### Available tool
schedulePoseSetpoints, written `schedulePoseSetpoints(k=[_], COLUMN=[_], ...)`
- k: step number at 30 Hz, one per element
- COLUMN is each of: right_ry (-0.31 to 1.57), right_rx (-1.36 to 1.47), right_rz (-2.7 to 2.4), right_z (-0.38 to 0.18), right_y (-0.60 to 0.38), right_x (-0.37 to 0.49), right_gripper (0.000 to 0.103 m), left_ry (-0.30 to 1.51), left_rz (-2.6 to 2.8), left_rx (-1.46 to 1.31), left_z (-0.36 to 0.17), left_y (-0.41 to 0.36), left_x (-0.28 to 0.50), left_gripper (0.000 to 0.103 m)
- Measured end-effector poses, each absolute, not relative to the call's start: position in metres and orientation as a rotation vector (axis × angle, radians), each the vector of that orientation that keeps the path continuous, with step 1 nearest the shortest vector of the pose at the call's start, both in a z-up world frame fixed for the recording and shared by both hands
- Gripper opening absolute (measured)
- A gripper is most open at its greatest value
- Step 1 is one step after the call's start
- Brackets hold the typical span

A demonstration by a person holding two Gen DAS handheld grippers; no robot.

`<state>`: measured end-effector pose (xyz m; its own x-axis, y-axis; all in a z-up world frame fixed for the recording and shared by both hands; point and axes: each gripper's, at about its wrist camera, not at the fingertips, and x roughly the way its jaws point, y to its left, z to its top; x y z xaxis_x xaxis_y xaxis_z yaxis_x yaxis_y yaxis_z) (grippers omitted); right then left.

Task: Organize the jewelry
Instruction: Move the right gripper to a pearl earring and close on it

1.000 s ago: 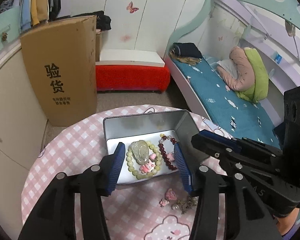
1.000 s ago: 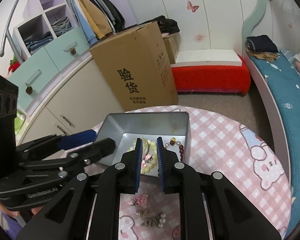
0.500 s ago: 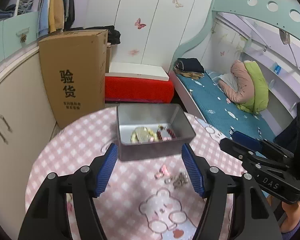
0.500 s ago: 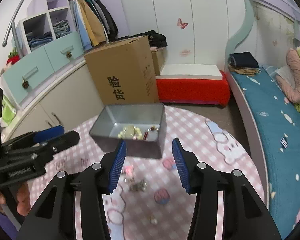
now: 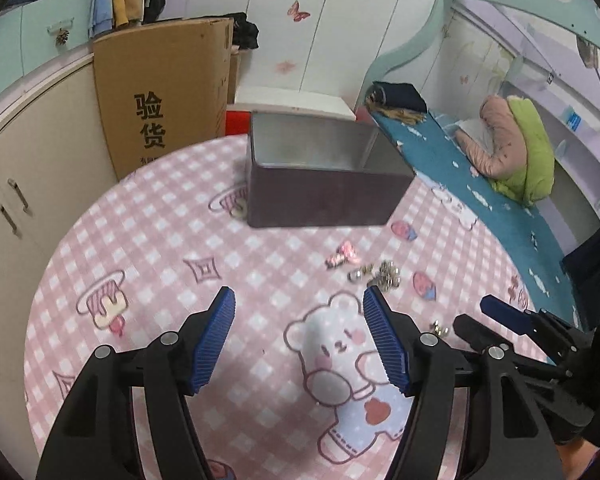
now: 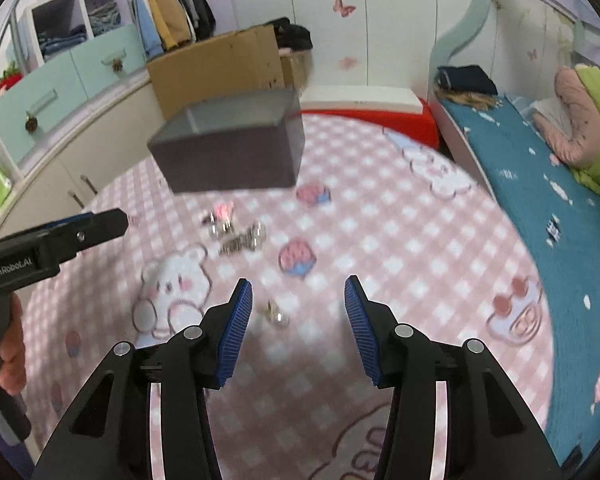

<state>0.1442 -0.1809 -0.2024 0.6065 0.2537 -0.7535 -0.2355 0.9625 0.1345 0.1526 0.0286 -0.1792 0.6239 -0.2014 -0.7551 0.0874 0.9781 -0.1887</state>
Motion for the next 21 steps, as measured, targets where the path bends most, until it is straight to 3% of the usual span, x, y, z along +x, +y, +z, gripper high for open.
schedulePoseSetpoints(k=[8,13,17,21], right_ry=[0.883,0.903,0.903,0.902], right_rx=[-0.038,-0.083,-0.091,-0.090], right_rz=[0.309,0.317,0.327,0.341], right_z=[-0.211,-0.218,-0.219,-0.218], right_y=[-0.164,-0.157,-0.156,-0.159], right_x=[0.143,0.145,0.145,0.149], right_gripper=[0.047,0.027,0.025,0.014], left_ry=[0.911,0.920,0.932,0.941], left_rz=[-0.179,-0.187,-0.197,-0.201], left_rx=[-0.124,-0.124,-0.128,-0.130], left_z=[-0.189,-0.190,-0.192,-0.195], left_y=[0.023,0.021,0.019,0.015], left_x=[0.147,0.147,0.151,0.155], left_gripper=[0.064,0.064,0.064,0.064])
